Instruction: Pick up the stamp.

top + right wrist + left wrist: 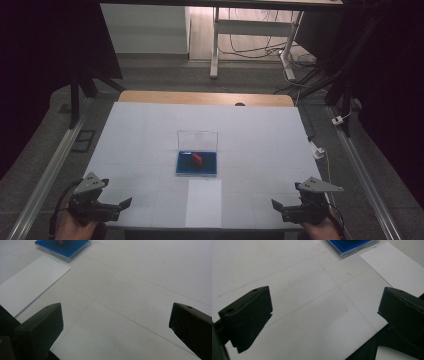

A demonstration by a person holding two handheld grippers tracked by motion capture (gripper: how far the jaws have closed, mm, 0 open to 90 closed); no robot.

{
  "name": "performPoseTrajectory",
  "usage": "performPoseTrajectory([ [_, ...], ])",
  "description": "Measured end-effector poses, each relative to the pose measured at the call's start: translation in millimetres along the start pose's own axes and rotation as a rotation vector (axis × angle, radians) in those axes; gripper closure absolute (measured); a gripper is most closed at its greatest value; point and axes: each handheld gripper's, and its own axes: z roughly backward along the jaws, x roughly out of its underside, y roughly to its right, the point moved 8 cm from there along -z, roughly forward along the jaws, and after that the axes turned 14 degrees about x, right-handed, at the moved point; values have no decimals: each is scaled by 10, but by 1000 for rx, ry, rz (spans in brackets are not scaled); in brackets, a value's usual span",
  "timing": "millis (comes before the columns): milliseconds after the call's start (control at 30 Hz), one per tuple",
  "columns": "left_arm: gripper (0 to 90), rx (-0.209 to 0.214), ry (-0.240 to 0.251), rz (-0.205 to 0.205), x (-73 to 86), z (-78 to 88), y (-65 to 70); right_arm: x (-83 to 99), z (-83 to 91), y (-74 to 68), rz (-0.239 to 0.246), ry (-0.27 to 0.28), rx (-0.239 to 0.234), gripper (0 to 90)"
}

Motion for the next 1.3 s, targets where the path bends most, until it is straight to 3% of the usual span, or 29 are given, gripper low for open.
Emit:
performPoseTrajectory([
  [100, 0, 14, 3, -32, -41, -27, 30, -1, 3, 9, -9, 2, -4, 0],
  [367, 0, 58, 27, -49, -128, -96, 44, 0, -1, 0, -4, 1, -14, 0],
  [533, 0, 83, 36, -97, -212, -183, 65, 1, -3, -3, -8, -2, -22, 0],
  [1300, 0, 141, 34, -135, -515, -545, 79, 6, -9, -25, 13, -7, -27, 0],
])
